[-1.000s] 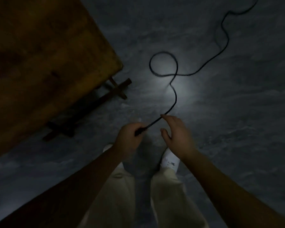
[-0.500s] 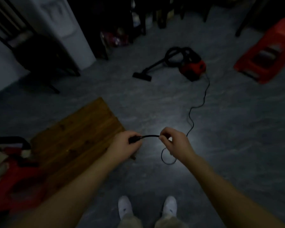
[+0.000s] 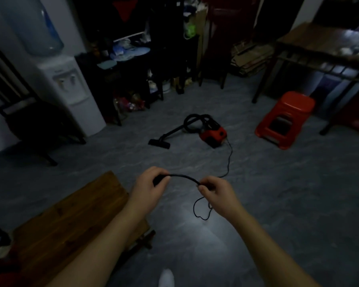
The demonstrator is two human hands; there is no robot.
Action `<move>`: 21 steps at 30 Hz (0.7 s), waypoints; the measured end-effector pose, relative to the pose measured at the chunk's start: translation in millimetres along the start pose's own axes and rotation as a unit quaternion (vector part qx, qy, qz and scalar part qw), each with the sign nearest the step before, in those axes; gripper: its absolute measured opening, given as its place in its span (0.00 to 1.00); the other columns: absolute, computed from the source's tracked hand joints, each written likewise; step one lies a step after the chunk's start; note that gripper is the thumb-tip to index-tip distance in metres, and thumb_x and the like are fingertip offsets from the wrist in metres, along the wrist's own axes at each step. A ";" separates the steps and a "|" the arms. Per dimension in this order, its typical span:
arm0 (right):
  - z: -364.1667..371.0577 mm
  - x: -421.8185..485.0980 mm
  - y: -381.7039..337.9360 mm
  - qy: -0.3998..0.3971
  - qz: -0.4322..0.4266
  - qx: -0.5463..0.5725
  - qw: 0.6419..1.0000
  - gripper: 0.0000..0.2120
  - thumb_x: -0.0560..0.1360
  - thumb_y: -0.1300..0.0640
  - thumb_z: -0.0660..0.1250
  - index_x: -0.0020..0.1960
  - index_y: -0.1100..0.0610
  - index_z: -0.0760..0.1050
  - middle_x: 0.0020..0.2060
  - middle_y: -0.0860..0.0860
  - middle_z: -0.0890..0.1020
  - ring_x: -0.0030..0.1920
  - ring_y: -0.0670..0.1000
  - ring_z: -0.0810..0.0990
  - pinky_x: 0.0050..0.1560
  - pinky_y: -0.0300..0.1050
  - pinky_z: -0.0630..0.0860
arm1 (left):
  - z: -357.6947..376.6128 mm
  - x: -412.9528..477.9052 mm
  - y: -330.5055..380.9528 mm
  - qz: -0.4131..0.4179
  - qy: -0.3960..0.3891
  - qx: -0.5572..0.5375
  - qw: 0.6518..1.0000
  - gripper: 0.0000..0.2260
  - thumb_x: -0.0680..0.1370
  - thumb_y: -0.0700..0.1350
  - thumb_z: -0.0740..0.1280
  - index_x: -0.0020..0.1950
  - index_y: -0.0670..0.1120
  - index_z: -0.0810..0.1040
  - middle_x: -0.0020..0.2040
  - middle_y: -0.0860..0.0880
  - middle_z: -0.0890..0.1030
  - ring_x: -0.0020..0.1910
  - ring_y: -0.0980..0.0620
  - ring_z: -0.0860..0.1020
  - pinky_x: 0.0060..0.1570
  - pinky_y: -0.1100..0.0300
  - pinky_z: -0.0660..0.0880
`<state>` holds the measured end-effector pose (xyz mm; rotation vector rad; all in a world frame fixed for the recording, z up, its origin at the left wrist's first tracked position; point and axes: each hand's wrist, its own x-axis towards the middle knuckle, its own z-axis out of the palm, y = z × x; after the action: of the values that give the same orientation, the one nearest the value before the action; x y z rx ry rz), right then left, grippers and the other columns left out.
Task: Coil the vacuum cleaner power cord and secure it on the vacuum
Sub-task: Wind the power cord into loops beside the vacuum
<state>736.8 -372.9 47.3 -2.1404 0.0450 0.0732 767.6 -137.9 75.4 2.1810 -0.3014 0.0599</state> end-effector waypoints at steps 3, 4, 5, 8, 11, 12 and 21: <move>2.0 9.3 17.6 0.011 0.050 0.019 0.998 0.07 0.76 0.56 0.70 0.42 0.45 0.79 0.39 0.44 0.83 0.43 0.44 0.82 0.44 0.43 0.80 | 4.2 25.9 -10.9 -0.037 -0.002 -0.062 0.997 0.04 0.79 0.44 0.69 0.51 0.48 0.83 0.47 0.54 0.82 0.48 0.61 0.79 0.49 0.67 0.75; 0.7 15.0 23.3 0.019 0.063 0.016 0.998 0.08 0.76 0.56 0.70 0.41 0.43 0.79 0.38 0.44 0.84 0.43 0.44 0.83 0.46 0.46 0.80 | 7.8 37.6 -15.5 -0.045 -0.010 -0.075 0.996 0.03 0.79 0.44 0.69 0.50 0.48 0.83 0.47 0.54 0.82 0.48 0.60 0.79 0.50 0.65 0.76; -1.4 20.3 27.7 0.023 0.073 0.016 0.997 0.08 0.76 0.56 0.70 0.41 0.43 0.80 0.38 0.44 0.85 0.43 0.44 0.84 0.48 0.49 0.81 | 12.1 47.1 -19.9 -0.054 -0.020 -0.085 0.995 0.03 0.79 0.44 0.70 0.50 0.49 0.83 0.47 0.55 0.83 0.48 0.60 0.80 0.50 0.64 0.76; -14.9 40.4 31.2 0.064 0.092 0.031 0.993 0.08 0.76 0.57 0.70 0.42 0.44 0.80 0.38 0.46 0.86 0.43 0.45 0.85 0.51 0.54 0.82 | 27.2 76.7 -32.1 -0.075 -0.055 -0.093 0.991 0.03 0.79 0.46 0.70 0.49 0.52 0.83 0.47 0.57 0.83 0.48 0.61 0.80 0.49 0.65 0.75; -38.2 66.3 24.7 0.120 0.093 0.065 0.986 0.08 0.76 0.60 0.70 0.42 0.49 0.81 0.37 0.49 0.85 0.41 0.48 0.85 0.49 0.52 0.83 | 48.0 120.2 -39.8 -0.046 -0.078 -0.043 0.995 0.05 0.78 0.48 0.70 0.53 0.56 0.81 0.49 0.56 0.81 0.51 0.55 0.80 0.50 0.65 0.74; -47.0 74.2 22.8 0.130 0.093 0.071 0.985 0.08 0.76 0.60 0.71 0.41 0.49 0.81 0.37 0.49 0.85 0.40 0.48 0.85 0.48 0.52 0.83 | 56.1 134.0 -38.1 -0.024 -0.086 -0.017 0.996 0.09 0.77 0.49 0.70 0.57 0.55 0.80 0.51 0.55 0.80 0.52 0.53 0.79 0.52 0.62 0.75; -135.3 158.8 34.9 0.180 0.106 0.125 0.970 0.06 0.76 0.59 0.70 0.41 0.52 0.81 0.38 0.53 0.85 0.42 0.53 0.85 0.44 0.51 0.84 | 147.9 222.5 25.5 0.063 -0.111 0.143 0.982 0.46 0.69 0.69 0.69 0.80 0.56 0.51 0.81 0.52 0.47 0.80 0.50 0.47 0.77 0.47 0.51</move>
<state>897.7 -506.2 79.8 -1.8648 0.4718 -0.1876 967.2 -314.3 42.6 2.4556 -0.5886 -0.0745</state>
